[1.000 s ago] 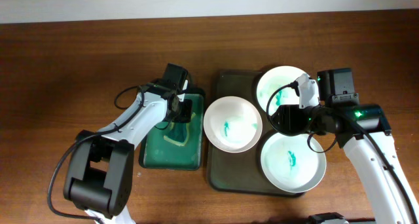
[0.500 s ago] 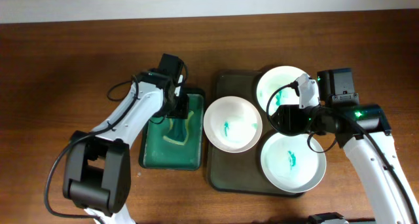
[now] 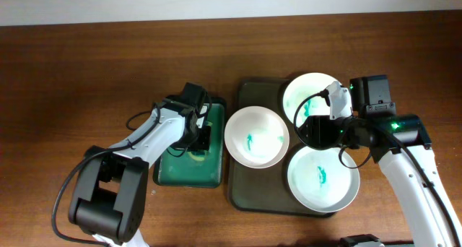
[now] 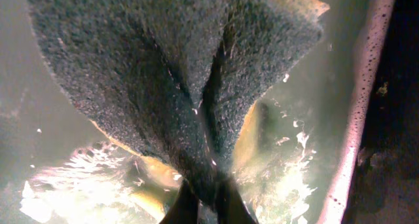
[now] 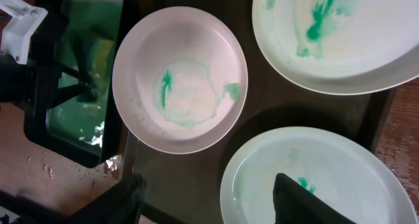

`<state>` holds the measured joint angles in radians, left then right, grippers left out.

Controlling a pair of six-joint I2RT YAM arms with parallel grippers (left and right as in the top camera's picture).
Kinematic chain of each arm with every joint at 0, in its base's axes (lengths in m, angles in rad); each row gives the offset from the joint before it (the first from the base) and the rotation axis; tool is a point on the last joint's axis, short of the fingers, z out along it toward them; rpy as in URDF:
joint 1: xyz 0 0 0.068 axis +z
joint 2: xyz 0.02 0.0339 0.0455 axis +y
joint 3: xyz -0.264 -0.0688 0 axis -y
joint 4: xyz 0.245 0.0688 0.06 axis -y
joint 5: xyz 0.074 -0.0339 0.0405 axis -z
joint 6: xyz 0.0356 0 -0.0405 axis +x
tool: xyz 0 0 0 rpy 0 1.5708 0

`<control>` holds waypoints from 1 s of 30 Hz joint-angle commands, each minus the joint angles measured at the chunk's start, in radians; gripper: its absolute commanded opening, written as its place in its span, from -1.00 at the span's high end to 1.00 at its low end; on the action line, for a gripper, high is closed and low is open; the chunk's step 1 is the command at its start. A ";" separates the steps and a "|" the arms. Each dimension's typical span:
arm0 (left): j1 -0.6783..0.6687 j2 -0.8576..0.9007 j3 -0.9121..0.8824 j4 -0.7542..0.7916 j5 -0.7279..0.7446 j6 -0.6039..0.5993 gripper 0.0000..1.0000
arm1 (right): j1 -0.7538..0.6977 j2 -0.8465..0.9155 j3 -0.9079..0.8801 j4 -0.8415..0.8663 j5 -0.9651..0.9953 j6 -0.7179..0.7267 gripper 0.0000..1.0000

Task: Clean dirty plates on tray and stack at the side

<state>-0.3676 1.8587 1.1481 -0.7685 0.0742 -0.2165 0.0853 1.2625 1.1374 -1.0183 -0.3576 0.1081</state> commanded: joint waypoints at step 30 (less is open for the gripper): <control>0.024 -0.115 0.284 -0.207 0.018 -0.035 1.00 | 0.025 0.452 0.011 0.082 -0.002 0.061 0.31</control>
<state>-0.3458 1.7977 1.3750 -0.9619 0.0383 -0.2508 0.0864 1.6520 1.1381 -0.9619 -0.3576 0.1646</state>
